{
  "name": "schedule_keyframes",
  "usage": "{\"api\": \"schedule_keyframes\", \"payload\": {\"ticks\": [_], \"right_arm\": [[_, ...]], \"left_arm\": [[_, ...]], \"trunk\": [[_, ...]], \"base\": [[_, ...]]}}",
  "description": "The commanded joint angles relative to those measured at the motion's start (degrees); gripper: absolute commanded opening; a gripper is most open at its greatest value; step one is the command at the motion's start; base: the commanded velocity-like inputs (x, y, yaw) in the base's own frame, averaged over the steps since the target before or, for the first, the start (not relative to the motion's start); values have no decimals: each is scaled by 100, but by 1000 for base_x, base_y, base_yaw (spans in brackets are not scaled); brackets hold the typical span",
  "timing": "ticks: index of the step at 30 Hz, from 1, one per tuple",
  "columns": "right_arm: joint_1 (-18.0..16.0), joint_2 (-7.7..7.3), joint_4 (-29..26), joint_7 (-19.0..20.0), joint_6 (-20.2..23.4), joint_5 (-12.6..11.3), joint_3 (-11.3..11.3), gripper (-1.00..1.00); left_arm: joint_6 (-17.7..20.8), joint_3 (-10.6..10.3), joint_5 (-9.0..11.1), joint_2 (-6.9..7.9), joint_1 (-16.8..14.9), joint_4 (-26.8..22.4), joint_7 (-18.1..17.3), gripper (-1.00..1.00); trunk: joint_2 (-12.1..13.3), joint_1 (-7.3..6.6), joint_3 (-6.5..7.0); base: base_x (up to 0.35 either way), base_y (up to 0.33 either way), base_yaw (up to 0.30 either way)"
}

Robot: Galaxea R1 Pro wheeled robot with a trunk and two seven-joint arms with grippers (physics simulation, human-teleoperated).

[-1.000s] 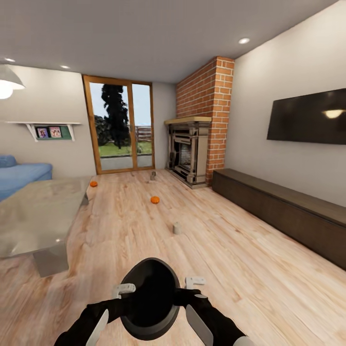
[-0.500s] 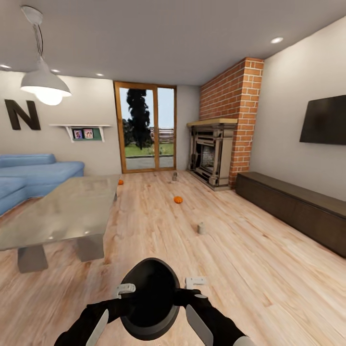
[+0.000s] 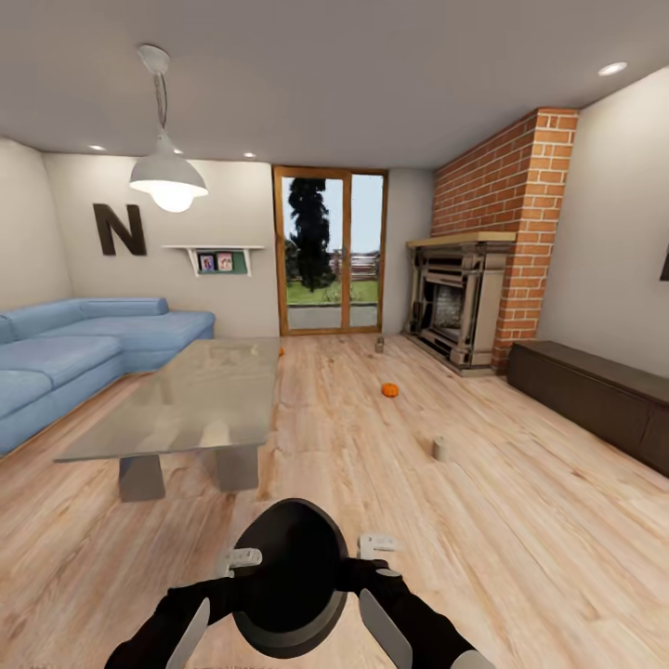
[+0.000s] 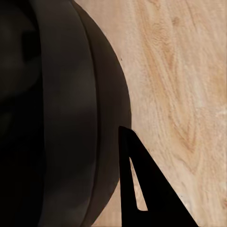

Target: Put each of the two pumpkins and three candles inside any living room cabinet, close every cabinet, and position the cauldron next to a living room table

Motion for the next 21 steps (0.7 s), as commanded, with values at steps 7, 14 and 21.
{"api": "schedule_keyframes", "payload": {"ticks": [7, 14, 21], "right_arm": [[-6, 0, -6, -57, 29, 3, 11, -100], [-6, 0, -12, -57, 29, 3, 11, -100], [-6, 0, -12, -57, 29, 3, 11, -100]], "left_arm": [[29, -11, 94, 6, -5, -100, 21, -100], [29, -11, 92, 6, -5, -103, 21, -100], [29, -11, 93, 6, -5, -103, 21, -100]], "trunk": [[-4, -1, 24], [-4, -1, 45], [-4, -1, 46]], "base": [[0, 222, 248], [24, 150, 177], [95, 40, 10]]}}
